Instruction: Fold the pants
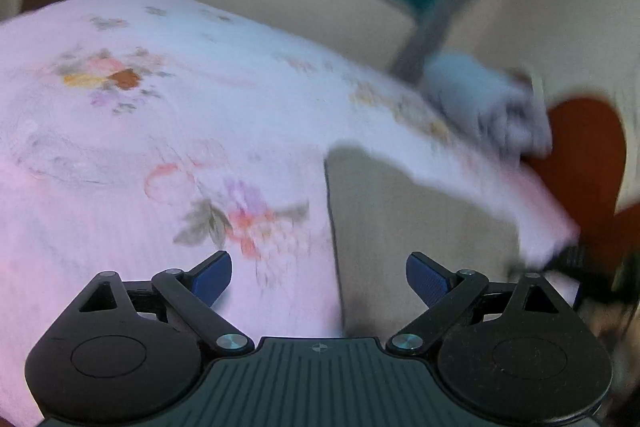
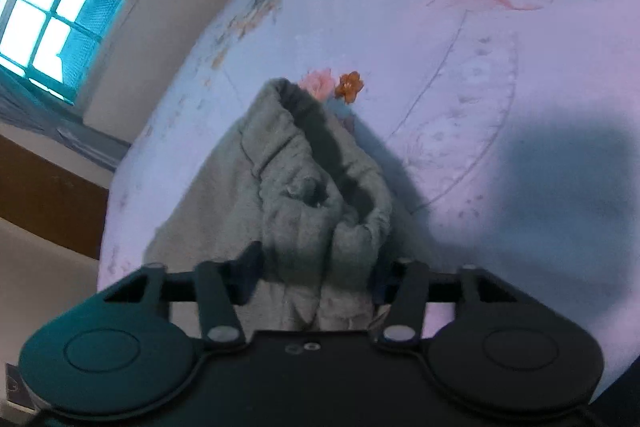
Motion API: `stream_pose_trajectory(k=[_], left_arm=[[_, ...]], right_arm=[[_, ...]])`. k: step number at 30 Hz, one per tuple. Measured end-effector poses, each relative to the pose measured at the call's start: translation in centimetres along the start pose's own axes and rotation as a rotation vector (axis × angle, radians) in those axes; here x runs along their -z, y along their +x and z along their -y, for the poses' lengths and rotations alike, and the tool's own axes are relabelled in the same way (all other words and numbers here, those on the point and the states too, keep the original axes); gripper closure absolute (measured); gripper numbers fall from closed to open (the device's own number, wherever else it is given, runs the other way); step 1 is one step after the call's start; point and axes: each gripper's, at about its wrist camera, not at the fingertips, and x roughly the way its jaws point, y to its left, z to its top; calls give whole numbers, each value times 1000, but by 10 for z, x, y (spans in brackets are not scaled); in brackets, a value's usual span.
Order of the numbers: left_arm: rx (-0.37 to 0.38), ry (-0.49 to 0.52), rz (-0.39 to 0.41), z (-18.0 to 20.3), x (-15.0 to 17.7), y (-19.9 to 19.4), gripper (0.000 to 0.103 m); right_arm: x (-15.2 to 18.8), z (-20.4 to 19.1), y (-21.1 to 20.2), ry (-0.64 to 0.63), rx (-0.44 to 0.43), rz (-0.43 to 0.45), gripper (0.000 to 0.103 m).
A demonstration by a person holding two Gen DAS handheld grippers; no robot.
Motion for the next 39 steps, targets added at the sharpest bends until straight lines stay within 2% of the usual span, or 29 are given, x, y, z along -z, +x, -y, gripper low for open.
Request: stream_pose_trajectory(k=[4, 6, 8, 10, 12, 14, 16, 18, 20, 21, 22, 23, 24, 25, 26, 28, 31, 32, 33, 35, 37, 39], left_arm=[[-28, 339, -71, 40, 26, 6, 9], [-35, 412, -89, 50, 34, 14, 9], [-32, 425, -88, 57, 36, 21, 9], [-51, 392, -101, 57, 33, 35, 9], [-127, 345, -127, 53, 30, 54, 9], [-205, 290, -114, 44, 28, 57, 9], [-180, 234, -101, 35, 29, 53, 9], [-165, 224, -97, 32, 30, 49, 9], [-154, 226, -101, 30, 29, 48, 9], [-144, 225, -102, 30, 29, 47, 9], [-131, 223, -107, 28, 30, 45, 9], [-117, 225, -118, 26, 29, 45, 9], [-110, 225, -125, 25, 29, 42, 9], [-100, 217, -126, 23, 29, 37, 9], [-90, 199, -121, 19, 28, 31, 9], [-70, 130, -104, 5, 26, 20, 9], [-80, 40, -60, -13, 22, 6, 9], [-82, 12, -41, -18, 20, 4, 9], [-83, -13, -22, -22, 19, 2, 9], [-86, -68, 13, -28, 15, 2, 9], [-89, -120, 41, -31, 9, 6, 9], [-76, -165, 60, -33, 3, 10, 8]], right_arm=[[1, -15, -10, -57, -19, 34, 69], [1, -18, -14, -53, -36, 44, 69], [3, -19, -20, -47, -73, 55, 69], [5, -22, -23, -53, -96, 57, 69], [5, -28, -22, -60, -115, 63, 69], [3, -32, -25, -60, -137, 71, 70], [-2, -37, -31, -66, -192, 94, 71], [-4, -36, -38, -83, -236, 141, 72], [-4, -21, -33, -89, -230, 167, 73], [-2, -9, -23, -104, -188, 171, 74], [-2, 9, -9, -78, -134, 141, 74], [-3, 32, 9, 0, -79, 76, 74], [-3, 58, 19, 92, -128, 48, 77], [-5, 67, 17, 121, -174, 52, 75], [-8, 67, 14, 116, -184, 43, 73], [-14, 62, 3, 74, -172, 51, 63], [-15, 47, -36, -33, -100, 231, 62], [-16, 41, -45, -56, -107, 282, 62], [-19, 34, -50, -76, -152, 300, 62], [-26, 9, -45, -141, -231, 262, 60], [-31, -18, -29, -183, -298, 223, 49], [-33, -36, -10, -183, -334, 190, 45]])
